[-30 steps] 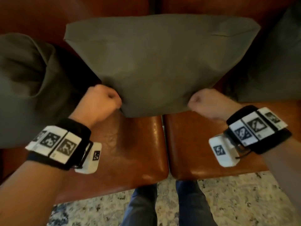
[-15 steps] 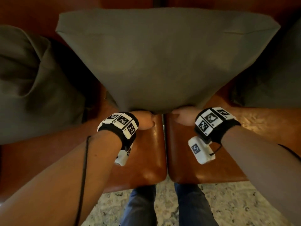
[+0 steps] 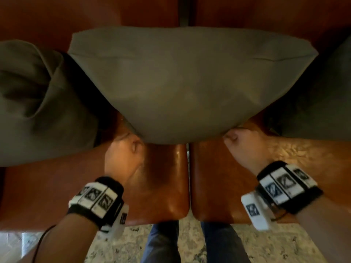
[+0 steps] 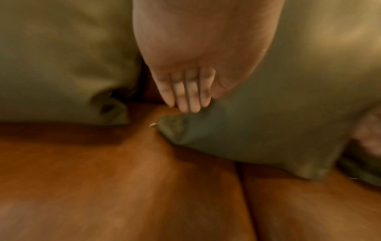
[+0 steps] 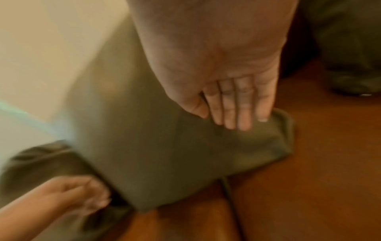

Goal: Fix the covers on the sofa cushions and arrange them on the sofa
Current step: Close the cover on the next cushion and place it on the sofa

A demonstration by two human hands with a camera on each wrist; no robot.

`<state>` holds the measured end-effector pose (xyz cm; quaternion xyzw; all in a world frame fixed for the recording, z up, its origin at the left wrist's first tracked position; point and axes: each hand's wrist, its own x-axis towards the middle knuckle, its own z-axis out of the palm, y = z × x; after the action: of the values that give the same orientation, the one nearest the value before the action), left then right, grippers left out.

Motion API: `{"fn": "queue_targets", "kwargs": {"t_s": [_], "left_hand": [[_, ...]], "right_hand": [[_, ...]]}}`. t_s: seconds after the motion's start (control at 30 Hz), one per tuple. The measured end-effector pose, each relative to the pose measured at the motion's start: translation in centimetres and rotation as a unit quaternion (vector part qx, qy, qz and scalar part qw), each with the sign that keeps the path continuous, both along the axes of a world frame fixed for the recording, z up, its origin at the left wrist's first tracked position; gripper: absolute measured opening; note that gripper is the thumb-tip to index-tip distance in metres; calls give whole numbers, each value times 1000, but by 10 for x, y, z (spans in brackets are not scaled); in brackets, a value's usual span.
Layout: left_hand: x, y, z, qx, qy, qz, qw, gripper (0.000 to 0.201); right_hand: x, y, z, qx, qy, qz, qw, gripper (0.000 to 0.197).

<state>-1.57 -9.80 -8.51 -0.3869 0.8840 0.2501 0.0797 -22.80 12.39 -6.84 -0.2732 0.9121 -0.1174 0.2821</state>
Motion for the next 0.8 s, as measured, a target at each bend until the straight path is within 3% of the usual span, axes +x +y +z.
{"fn": "queue_targets", "kwargs": {"t_s": [0.03,0.1,0.17,0.2,0.27,0.37,0.53,0.67,0.8], "left_hand": [[-8,10,21,-36,68,-29,997,26],[-36,32,64,-100,202,-109,968,20],[-75,42,96,-162,279,-147,935,17],[-97,42,105,-187,289,-147,927,22],[-136,35,107,-193,228,-149,942,43],[-163,13,84,-196,76,-137,968,58],[-140,-26,72,-223,52,-65,971,68],[-100,-31,76,-235,64,-24,969,67],[-92,42,59,-248,119,-164,947,61]], "right_hand": [[10,-7,21,-99,25,3,995,14],[24,-27,65,-277,95,41,955,8],[24,-55,92,-374,162,72,910,18],[20,-71,98,-387,170,75,903,29],[2,-100,97,-362,135,69,920,47],[-25,-114,67,-216,145,78,962,54],[-56,-84,39,-105,218,72,968,60],[-47,-47,46,-139,244,12,960,61],[34,-48,30,-262,230,108,931,54]]}}
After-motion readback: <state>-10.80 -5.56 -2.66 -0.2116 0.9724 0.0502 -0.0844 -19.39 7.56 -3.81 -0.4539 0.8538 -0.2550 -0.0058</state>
